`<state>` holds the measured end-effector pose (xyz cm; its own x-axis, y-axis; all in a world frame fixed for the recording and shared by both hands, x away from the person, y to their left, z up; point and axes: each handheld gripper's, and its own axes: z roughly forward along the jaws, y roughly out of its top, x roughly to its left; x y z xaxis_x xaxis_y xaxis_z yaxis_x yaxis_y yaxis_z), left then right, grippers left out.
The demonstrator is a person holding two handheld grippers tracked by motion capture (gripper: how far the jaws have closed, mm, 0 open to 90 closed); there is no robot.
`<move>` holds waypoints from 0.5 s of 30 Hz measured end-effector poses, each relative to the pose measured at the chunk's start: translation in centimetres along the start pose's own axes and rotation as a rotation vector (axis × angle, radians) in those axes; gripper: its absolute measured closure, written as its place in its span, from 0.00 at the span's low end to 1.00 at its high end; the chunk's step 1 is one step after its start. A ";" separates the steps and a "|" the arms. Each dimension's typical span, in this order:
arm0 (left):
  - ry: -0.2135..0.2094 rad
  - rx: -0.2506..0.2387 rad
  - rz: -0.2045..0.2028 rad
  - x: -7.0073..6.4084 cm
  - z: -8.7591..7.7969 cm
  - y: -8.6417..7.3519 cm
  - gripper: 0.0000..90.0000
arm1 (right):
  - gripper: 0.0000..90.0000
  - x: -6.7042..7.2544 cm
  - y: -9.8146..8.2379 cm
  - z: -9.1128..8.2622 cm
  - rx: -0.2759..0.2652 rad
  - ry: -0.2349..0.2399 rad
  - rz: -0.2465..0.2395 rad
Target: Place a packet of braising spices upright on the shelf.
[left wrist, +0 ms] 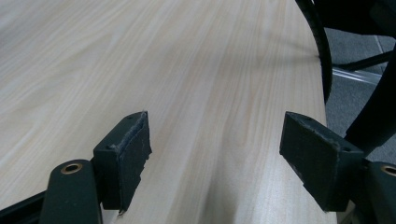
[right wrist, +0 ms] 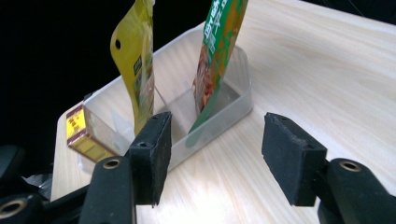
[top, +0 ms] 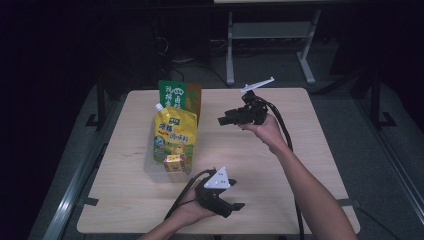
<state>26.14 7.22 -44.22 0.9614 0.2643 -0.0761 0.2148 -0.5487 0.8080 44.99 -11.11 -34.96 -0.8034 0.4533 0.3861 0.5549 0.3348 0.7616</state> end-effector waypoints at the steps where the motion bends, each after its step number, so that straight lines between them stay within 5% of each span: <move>1: 0.004 0.000 0.000 0.1 -0.1 0.0 0.27 | 0.46 0.0 -0.2 -0.2 0.003 -0.001 0.000; 15: 0.011 -0.007 -0.015 0.3 -0.3 0.0 0.27 | 0.43 0.3 -3.2 -2.9 0.011 -0.009 0.034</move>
<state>26.38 7.54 -44.12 0.9561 0.2815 -0.0820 0.2283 -0.5391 0.8107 42.33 -14.46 -35.74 -0.7822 0.4718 0.4069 0.5842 0.3284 0.7422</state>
